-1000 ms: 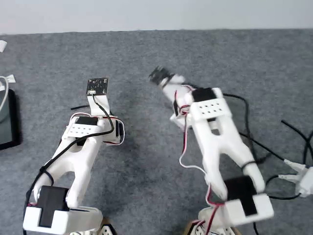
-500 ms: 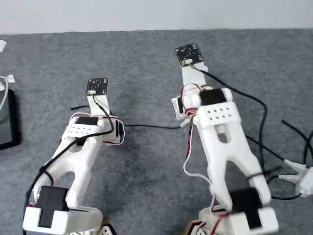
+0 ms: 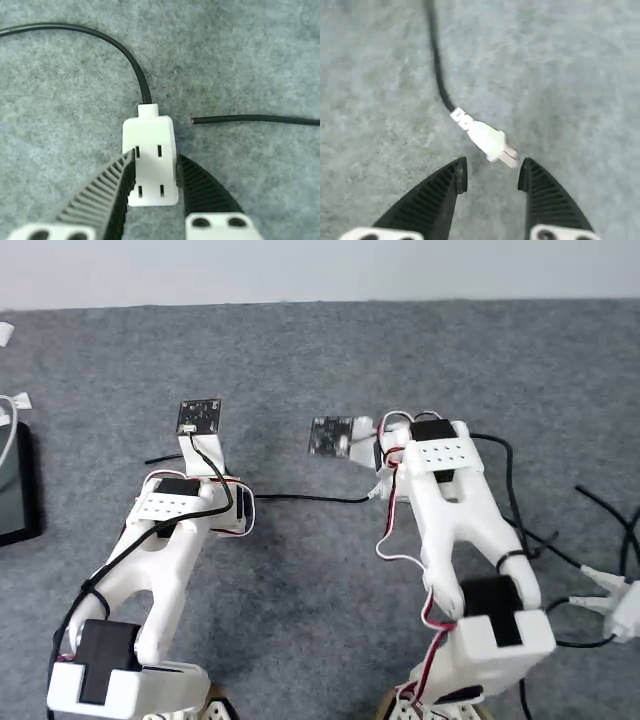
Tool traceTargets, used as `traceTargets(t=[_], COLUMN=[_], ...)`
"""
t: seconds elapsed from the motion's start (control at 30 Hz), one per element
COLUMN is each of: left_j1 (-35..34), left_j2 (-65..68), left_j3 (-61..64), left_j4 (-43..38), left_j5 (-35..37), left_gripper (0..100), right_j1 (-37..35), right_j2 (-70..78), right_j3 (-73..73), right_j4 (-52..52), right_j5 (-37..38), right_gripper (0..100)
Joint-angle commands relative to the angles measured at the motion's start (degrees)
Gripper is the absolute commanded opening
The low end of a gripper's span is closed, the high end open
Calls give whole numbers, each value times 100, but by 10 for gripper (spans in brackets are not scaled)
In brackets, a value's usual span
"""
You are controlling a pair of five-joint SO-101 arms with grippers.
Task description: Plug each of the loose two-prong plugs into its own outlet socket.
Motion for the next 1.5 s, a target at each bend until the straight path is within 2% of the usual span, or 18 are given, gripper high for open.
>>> traceTargets(t=[0.0,0.2,0.4,0.5,0.8,0.87,0.93,1.1,1.2,1.47], left_j1=[-149,-149,-149,-141,-149,-141,-141,-141,-141,-132], left_j2=[18,18,18,18,9,9,9,9,9,9], left_j3=[224,215,215,215,215,215,215,215,215,215], left_j4=[211,211,211,220,237,237,237,237,237,237], left_j5=[-70,-70,-88,-325,-369,-369,-369,-369,-378,-378], left_gripper=[12,12,12,12,12,12,12,12,12,12], right_j1=[4,-136,-180,-233,-233,-224,-224,-136,-101,-84], right_j2=[356,1182,1279,1358,2387,2624,2765,2818,2782,2774], right_j3=[-501,-1213,-1670,-1767,-2444,-2734,-2945,-3393,-3903,-4932], right_j4=[-92,-75,330,400,400,444,453,1288,2000,3969], right_j5=[290,290,299,492,519,510,510,475,-334,-4484], right_gripper=[145,144,144,144,142,106,14,9,9,9])
